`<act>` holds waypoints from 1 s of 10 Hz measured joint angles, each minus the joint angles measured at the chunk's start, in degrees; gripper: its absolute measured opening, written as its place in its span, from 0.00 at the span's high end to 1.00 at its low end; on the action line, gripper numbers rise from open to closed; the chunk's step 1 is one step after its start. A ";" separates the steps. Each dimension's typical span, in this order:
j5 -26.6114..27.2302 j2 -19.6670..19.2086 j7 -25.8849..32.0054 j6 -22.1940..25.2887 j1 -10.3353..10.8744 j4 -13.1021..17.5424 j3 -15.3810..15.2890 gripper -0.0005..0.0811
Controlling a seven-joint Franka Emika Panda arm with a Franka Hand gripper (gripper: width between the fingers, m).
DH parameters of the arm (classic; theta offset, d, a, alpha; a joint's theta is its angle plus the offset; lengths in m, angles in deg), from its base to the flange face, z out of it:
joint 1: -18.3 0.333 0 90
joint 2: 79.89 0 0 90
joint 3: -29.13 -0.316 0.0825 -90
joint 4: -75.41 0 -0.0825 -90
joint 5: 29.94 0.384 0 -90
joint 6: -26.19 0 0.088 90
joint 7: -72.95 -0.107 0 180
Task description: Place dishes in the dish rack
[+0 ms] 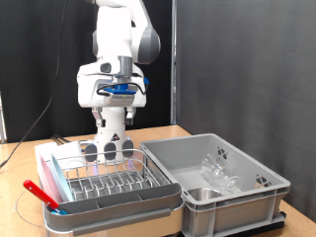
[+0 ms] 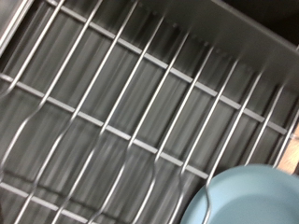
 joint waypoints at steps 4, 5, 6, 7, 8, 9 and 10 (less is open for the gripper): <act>11.59 -1.37 16.29 6.62 6.93 3.89 1.26 0.01; 12.35 -2.26 18.49 8.78 8.59 5.27 1.01 0.01; 11.97 -3.18 18.26 10.82 9.42 6.67 -0.15 0.01; 10.54 -4.11 16.79 12.15 9.71 7.69 -1.87 0.01; 8.32 -5.17 14.60 13.25 9.43 8.75 -3.34 0.01; 8.89 -5.16 14.78 13.18 9.42 8.68 -3.17 0.01; 10.38 -5.17 15.04 13.18 9.46 8.60 -3.06 0.01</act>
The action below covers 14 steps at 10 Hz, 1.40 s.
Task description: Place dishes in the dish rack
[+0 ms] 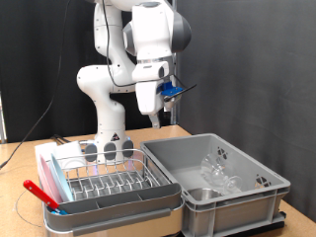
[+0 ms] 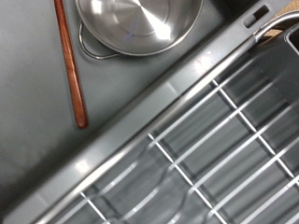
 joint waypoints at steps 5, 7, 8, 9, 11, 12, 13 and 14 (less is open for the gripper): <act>3.97 -3.70 -3.22 -3.15 2.35 -0.12 -4.57 0.01; 3.67 -6.59 -5.57 -7.06 3.08 -0.17 -7.56 0.01; 3.27 -7.93 -6.76 -8.45 3.43 -0.13 -8.90 0.01; 2.37 -9.25 -8.56 -9.69 3.72 -0.06 -10.29 0.01; 0.05 -11.35 -12.80 -11.35 3.96 0.26 -12.35 0.01; -1.52 -12.14 -15.49 -11.98 3.96 0.41 -13.04 0.01; -2.65 -12.74 -17.52 -12.52 3.92 0.72 -13.40 0.01; -2.46 -12.74 -17.07 -12.45 3.90 0.68 -13.40 0.01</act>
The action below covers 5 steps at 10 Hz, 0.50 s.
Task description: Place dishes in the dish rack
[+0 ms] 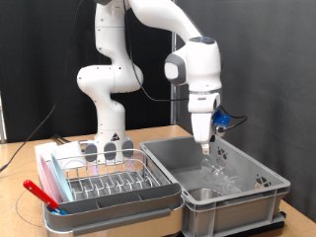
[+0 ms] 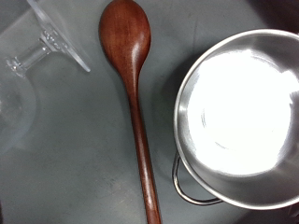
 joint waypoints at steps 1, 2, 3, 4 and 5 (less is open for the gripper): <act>0.01 -0.02 0.45 0.06 0.00 -0.12 0.00 0.01; -0.21 -0.24 0.72 0.77 0.00 -0.22 0.00 0.01; -1.09 -1.03 0.65 1.59 0.00 -0.16 -0.01 0.01; -3.20 -2.50 -0.48 1.64 -0.06 0.01 0.00 0.01; -5.16 -4.47 -1.83 1.24 -0.13 0.33 0.01 0.01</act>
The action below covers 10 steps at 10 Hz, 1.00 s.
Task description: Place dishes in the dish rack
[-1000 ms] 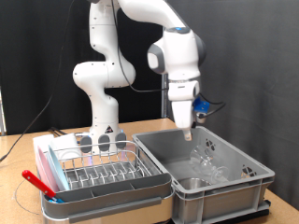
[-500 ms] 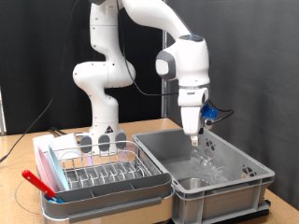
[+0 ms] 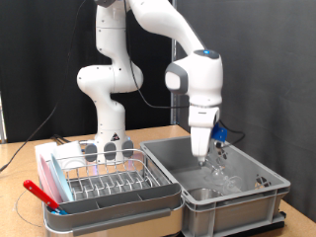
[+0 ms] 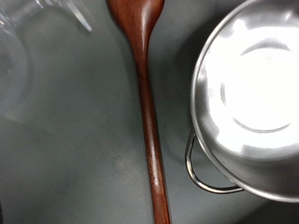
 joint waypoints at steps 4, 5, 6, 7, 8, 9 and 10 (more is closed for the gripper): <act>-4.50 -7.49 -1.21 -6.51 -0.08 0.77 0.50 0.01; -5.16 -8.93 -1.36 -7.68 -0.08 0.80 0.61 0.01; -6.46 -10.28 -1.70 -8.75 -0.04 0.76 0.78 0.01; -7.74 -11.55 -2.41 -9.85 -0.03 0.64 0.93 0.01; -8.71 -12.72 -3.01 -10.76 -0.01 0.56 1.07 0.01; -9.58 -13.74 -3.32 -11.91 0.00 0.53 1.23 0.01; -10.17 -14.70 -3.37 -13.06 0.00 0.53 1.34 0.01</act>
